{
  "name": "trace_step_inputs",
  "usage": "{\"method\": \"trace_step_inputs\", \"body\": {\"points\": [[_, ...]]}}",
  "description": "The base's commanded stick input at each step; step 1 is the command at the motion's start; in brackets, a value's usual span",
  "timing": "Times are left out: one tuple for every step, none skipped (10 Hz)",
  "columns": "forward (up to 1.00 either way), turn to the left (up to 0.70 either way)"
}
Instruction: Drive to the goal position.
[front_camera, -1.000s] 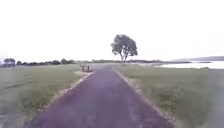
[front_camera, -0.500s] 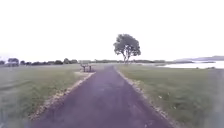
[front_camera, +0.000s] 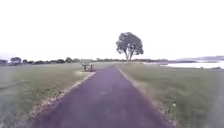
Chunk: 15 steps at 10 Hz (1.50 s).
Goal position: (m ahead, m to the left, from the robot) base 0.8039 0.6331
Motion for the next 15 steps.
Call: {"method": "trace_step_inputs", "body": {"points": [[0.7,0.0],[0.7,0.0],[0.7,0.0],[0.7,0.0],[0.7,0.0],[0.7,0.0],[0.7,0.0],[0.7,0.0],[0.7,0.0],[0.7,0.0],[0.7,0.0],[0.7,0.0],[0.7,0.0],[0.7,0.0],[0.7,0.0]]}}
